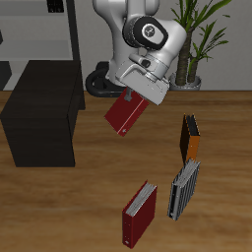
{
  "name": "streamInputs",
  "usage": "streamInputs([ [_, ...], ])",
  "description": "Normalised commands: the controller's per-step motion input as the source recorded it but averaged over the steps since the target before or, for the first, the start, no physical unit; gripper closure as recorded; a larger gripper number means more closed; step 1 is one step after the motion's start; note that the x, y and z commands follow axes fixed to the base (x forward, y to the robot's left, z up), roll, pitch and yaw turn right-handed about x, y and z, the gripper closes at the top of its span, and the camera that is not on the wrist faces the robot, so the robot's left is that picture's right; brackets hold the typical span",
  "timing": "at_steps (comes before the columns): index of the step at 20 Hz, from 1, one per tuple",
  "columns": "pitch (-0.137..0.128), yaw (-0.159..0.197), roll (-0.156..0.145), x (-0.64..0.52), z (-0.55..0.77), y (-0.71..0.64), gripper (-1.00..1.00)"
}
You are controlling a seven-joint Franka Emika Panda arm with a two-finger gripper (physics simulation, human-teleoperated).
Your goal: Place the left red book in the top region of the shelf
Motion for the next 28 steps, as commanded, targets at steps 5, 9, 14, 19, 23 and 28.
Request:
streamInputs([
  [5,0.016,-0.019,-0.071,0.07,-0.12,0.05,1.00],
  [9,-0.061,-0.005,-0.058,0.01,0.07,0.16,1.00],
  [14,-0.043,-0.019,-0.075,0.04,0.17,-0.04,1.00],
  [19,-0.008,-0.006,-0.061,0.04,0.01,-0.17,1.00],
  [23,0.024,-0.002,-0.089,0.06,-0.05,-0.33,1.00],
  [28,-0.011,0.020,-0.056,0.04,-0.07,-0.24,1.00],
])
